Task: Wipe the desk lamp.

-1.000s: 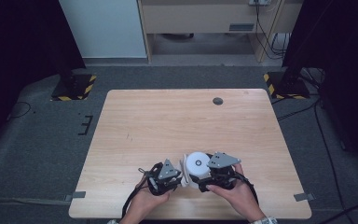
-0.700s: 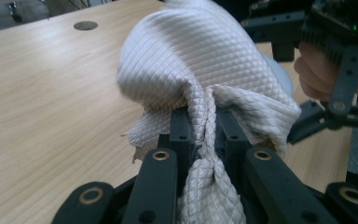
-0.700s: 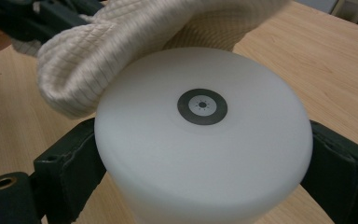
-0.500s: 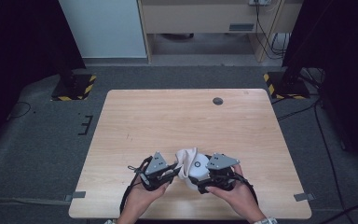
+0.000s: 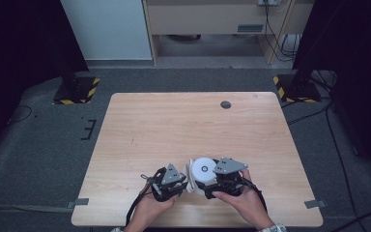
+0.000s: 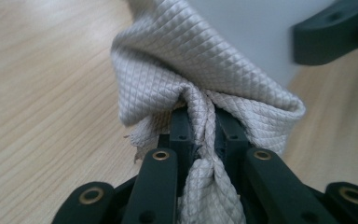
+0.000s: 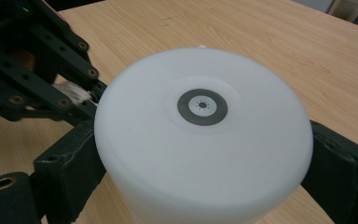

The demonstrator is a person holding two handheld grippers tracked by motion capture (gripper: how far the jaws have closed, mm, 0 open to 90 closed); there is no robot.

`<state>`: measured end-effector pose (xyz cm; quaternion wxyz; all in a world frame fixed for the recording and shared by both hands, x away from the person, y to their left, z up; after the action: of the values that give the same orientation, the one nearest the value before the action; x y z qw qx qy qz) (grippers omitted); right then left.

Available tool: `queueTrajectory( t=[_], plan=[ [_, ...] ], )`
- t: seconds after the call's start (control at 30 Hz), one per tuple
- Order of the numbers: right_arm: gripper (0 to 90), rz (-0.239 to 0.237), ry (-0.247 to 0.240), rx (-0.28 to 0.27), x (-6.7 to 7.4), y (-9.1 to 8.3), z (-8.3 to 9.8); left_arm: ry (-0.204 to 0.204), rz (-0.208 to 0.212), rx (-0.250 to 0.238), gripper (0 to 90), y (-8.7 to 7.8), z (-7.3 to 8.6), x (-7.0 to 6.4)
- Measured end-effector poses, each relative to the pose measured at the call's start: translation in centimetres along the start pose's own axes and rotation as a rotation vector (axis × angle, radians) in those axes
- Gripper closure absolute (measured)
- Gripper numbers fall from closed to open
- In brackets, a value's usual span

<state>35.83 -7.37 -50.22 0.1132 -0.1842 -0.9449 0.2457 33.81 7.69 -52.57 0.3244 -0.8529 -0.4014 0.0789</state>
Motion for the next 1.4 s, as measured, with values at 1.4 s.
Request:
queueTrajectory(
  t=[1.4],
  plan=[
    [21.5, -0.044, 0.108, -0.057, -0.8, -2.1, -2.5, 0.004, -0.002, -0.024, 78.7, -0.8, -0.4, -0.2]
  ],
)
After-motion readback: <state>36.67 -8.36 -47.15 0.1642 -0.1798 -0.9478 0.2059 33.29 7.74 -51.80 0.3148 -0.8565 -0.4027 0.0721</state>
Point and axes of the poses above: each handheld gripper's, and its own axes: y roughly forward along the jaws, z roughly out of its underside, x roughly to its left, the point moved 6 cm from there along y, roughly forward along the jaws, and after that the axes turned 15 degrees about -z, right-handed, at the moved point
